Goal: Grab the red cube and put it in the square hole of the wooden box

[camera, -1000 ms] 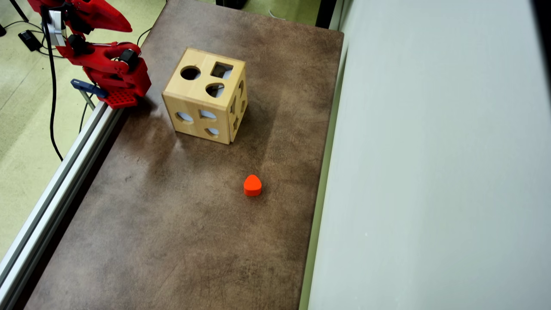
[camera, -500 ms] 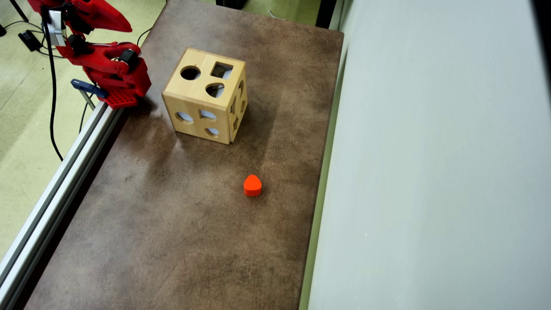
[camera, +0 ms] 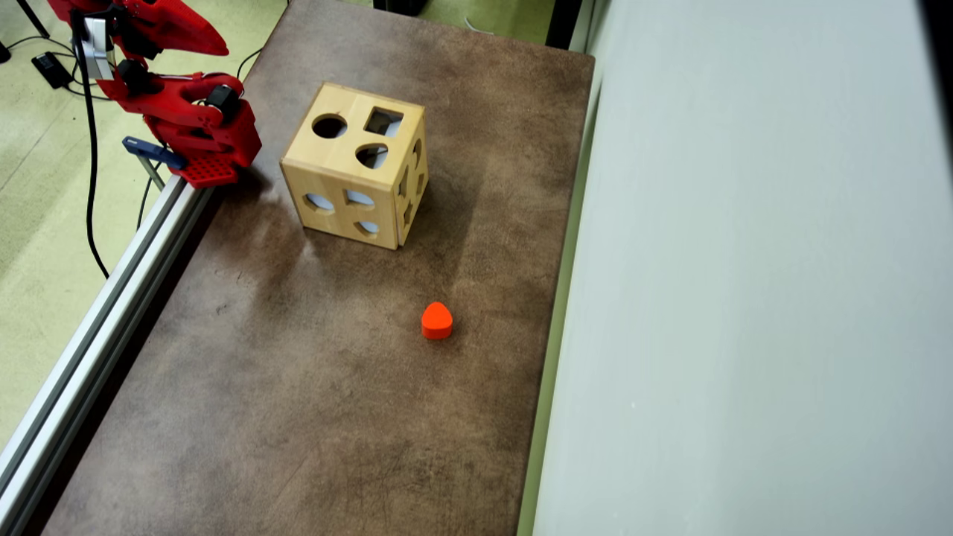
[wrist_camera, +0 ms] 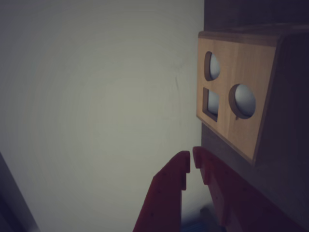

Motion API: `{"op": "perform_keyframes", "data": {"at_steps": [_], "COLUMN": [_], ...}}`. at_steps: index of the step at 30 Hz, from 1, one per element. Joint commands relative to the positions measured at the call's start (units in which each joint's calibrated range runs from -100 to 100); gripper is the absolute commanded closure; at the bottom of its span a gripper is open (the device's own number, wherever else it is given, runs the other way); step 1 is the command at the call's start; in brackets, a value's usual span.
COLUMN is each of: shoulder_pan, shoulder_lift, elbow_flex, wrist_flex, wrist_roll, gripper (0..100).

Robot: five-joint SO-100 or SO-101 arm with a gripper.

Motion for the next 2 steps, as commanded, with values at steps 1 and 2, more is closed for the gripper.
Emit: {"op": "perform_keyframes", "data": {"at_steps": [1, 2], "shoulder_pan": [-0.2, -0.2], "shoulder_lift": [0.3, 0.3], "elbow_flex": [0.1, 0.1], "wrist_flex": [-0.1, -0.1], "wrist_roll": [0.1, 0.1], "gripper": [98, 98]}}
